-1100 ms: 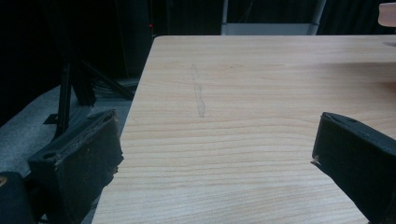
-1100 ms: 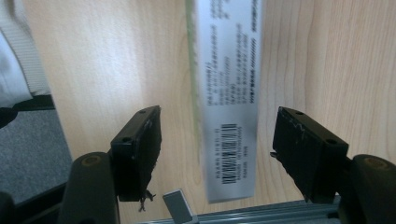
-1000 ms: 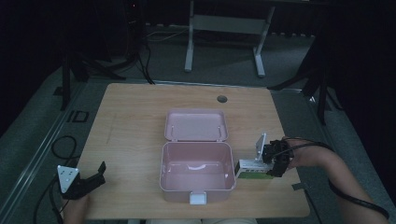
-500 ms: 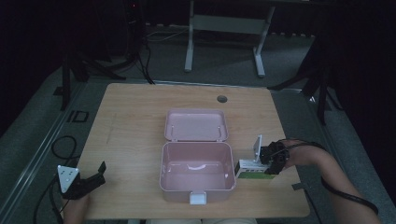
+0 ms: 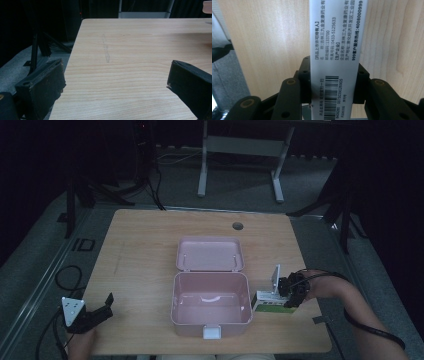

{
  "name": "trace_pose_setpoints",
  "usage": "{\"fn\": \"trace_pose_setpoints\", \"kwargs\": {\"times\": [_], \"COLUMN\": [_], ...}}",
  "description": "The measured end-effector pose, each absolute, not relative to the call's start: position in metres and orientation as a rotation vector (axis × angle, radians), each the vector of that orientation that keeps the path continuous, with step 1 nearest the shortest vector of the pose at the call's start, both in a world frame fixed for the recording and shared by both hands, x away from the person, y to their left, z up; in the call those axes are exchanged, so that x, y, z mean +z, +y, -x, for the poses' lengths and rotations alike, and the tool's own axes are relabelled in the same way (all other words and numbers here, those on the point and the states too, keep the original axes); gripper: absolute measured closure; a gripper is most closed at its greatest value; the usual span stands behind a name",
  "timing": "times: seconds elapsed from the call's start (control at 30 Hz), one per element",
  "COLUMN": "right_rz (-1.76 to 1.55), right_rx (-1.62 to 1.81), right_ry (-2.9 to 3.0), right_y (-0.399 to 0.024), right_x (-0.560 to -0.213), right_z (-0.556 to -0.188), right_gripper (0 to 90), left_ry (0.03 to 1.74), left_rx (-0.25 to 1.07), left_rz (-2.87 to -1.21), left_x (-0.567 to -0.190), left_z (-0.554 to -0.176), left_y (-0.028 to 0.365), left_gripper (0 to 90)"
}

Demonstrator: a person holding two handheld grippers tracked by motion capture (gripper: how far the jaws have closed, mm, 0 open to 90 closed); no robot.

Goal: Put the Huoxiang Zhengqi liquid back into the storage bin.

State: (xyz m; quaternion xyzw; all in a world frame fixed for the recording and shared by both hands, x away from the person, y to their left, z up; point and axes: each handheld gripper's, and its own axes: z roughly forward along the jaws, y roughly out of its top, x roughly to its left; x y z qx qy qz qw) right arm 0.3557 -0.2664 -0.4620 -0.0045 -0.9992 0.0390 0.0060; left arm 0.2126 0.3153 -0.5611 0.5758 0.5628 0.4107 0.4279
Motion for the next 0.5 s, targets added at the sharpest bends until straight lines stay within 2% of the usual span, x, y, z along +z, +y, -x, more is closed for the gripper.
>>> {"fn": "trace_pose_setpoints", "kwargs": {"times": [0.5], "right_rz": [0.061], "right_rx": [0.086], "right_ry": [-3.106], "right_y": [-0.269], "right_x": [-0.429], "right_z": [-0.350], "right_gripper": [62.1], "left_ry": [1.410], "left_rx": [1.025], "left_rz": [-1.438], "left_x": [-0.561], "left_z": [-0.213], "left_y": [0.315], "left_gripper": [1.7]}}
